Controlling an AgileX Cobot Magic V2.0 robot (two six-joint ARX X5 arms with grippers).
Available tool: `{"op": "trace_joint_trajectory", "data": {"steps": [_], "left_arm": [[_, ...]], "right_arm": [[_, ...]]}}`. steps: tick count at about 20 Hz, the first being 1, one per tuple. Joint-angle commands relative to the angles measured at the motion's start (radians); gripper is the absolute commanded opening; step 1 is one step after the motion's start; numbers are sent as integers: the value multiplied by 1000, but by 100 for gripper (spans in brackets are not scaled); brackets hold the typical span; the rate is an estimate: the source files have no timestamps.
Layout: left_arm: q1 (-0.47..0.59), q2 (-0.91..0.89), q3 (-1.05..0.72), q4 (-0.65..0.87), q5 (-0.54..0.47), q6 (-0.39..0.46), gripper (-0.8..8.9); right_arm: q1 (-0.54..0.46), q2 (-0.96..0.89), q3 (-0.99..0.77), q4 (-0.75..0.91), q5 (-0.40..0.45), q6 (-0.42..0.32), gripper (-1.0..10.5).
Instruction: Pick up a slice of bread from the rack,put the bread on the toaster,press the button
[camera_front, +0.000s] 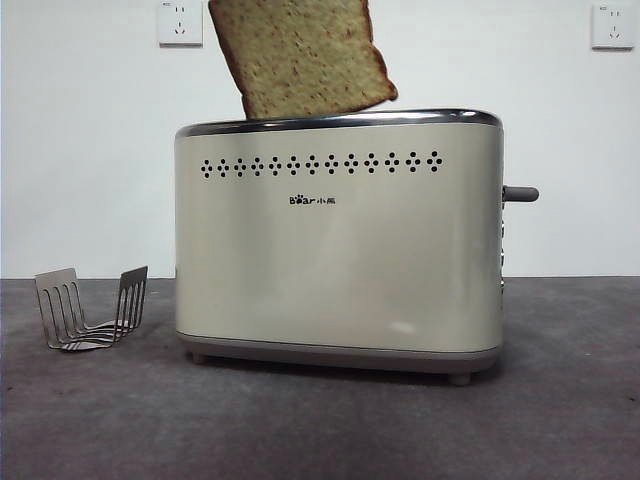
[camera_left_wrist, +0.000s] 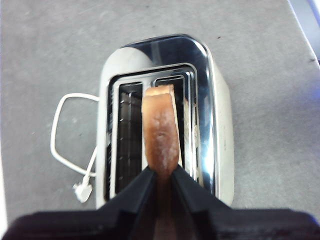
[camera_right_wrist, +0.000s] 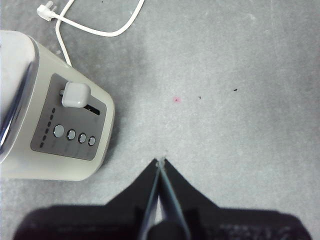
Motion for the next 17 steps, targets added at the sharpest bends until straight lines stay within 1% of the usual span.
{"op": "trace_joint_trajectory", "data": {"steps": [1,3,5,7,8,14,17], "left_arm": [[-7,29,-5,3,6,23,-9],[-8,48,-5,3,5,29,-9],[-11,69,-4,3,-5,66,-9],[-15,92,-5,4,-64,84,-9],[-16,100,-5,4,-73,84,-9],[-45,145,-5,4,-65,96,-9],[-56,172,-4,32,-66,98,-8]], "right_arm": [[2,0,3,2,2,-14,0],[2,0,3,-2,2,-29,0],[2,1,3,-3,4,-31,0],[2,1,3,-3,4,-32,0],[2,1,3,-2,4,-32,0],[2,1,3,2,8,-48,0],[2,1,3,10,8,-55,0]]}}
